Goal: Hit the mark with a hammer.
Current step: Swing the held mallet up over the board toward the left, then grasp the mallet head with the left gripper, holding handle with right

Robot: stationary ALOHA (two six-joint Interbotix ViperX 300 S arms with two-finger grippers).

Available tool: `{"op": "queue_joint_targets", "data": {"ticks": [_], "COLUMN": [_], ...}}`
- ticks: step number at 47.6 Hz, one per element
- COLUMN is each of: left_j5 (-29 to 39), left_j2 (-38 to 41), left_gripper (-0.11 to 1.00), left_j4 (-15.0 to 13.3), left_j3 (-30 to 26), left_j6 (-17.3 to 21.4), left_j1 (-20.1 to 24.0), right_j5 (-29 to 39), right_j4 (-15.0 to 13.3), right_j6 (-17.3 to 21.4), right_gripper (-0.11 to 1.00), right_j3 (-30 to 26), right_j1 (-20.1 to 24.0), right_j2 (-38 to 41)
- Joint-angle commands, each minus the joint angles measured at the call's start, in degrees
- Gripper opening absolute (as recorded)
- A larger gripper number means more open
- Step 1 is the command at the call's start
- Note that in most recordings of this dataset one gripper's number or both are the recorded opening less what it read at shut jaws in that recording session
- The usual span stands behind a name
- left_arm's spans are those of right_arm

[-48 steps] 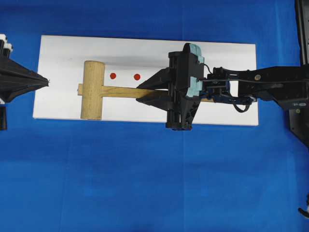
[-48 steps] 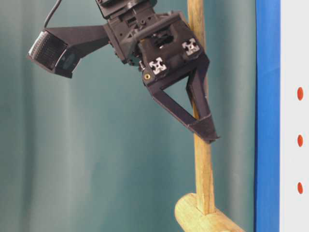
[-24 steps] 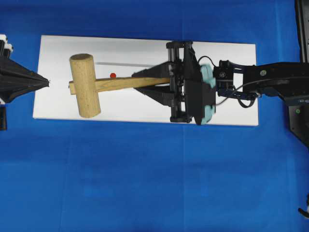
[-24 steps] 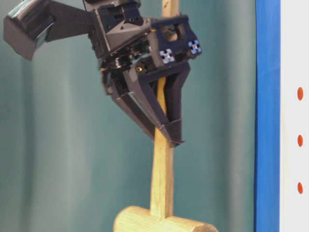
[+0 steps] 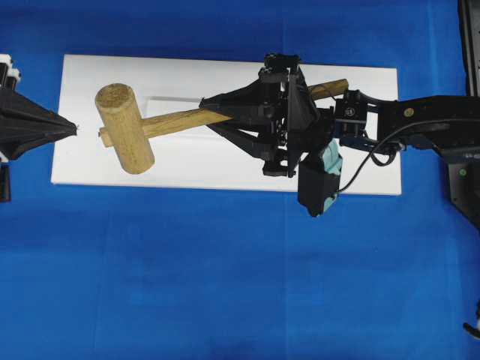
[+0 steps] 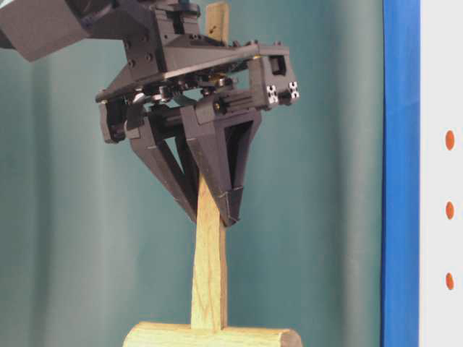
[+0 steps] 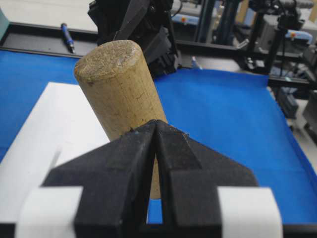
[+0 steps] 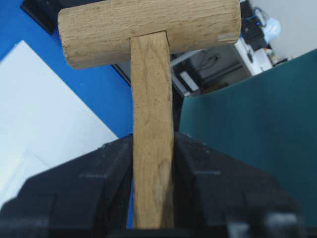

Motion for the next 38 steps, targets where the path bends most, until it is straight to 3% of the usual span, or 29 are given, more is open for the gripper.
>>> {"op": "queue_joint_targets", "data": {"ticks": [1, 12, 17, 24, 27, 30, 38], "left_j5": [-0.1, 0.0, 0.0, 0.4, 0.6, 0.6, 0.0], "left_j2": [0.2, 0.2, 0.1, 0.3, 0.5, 0.6, 0.9], "left_gripper": [0.00, 0.06, 0.25, 0.71, 0.85, 0.93, 0.92], "left_j4": [-0.1, -0.4, -0.5, -0.5, -0.4, -0.4, -0.4], "left_j3": [-0.6, -0.6, -0.6, -0.5, -0.5, -0.6, -0.7], "left_j6": [-0.1, -0.9, -4.4, -8.8, -9.4, -9.6, -10.1], "left_j1": [-0.2, -0.2, 0.3, 1.5, 1.8, 2.2, 3.5], "right_j5": [-1.2, -1.2, -1.2, -1.2, -1.1, -1.1, -1.0], "right_j4": [1.1, 1.3, 1.3, 1.3, 1.3, 1.3, 1.3], "right_j6": [-0.2, -0.3, -0.3, -0.4, -0.4, -0.4, -0.4], "right_gripper": [0.10, 0.10, 0.10, 0.10, 0.10, 0.10, 0.10], "right_j3": [-0.8, -0.8, -0.8, -0.9, -0.8, -0.9, -0.9], "right_j1": [0.0, -0.1, -0.1, -0.1, -0.2, -0.1, -0.1], "right_j2": [-2.1, -2.0, -2.0, -2.0, -2.0, -2.1, -2.0]}}
